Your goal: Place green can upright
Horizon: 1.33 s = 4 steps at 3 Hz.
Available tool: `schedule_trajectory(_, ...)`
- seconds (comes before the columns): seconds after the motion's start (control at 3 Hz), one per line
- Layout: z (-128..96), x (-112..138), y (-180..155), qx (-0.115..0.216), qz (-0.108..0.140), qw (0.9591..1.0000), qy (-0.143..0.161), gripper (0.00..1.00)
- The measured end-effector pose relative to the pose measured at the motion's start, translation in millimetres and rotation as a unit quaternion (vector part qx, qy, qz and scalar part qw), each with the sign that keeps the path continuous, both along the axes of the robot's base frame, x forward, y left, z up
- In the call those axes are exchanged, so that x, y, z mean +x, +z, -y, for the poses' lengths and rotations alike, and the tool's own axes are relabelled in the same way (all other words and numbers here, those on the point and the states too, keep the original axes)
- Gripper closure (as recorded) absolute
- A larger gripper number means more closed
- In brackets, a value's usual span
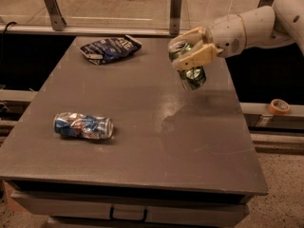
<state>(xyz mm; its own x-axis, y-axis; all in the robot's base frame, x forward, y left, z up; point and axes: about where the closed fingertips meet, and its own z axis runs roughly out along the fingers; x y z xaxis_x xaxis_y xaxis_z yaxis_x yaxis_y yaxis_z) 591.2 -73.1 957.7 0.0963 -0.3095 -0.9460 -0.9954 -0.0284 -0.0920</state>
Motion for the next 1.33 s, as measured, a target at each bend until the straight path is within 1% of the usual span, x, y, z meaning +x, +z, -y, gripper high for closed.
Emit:
schedule_trajectory(0.33, 11.7, -0.4, -5.4, 0.06, 0.009, 0.9982, 0.003, 1.0)
schedule_trajectory(0.67, 24.4, -2.2, -10.9, 0.106, 0.026, 0.994, 0.006, 1.0)
schedule_trajectory(1.0, 34.8, -3.9, -16.3, 0.142, 0.039, 0.9891, 0.007, 1.0)
schedule_trajectory(1.33, 42.5, -7.7, -24.6, 0.164, 0.058, 0.9846, 0.018, 1.0)
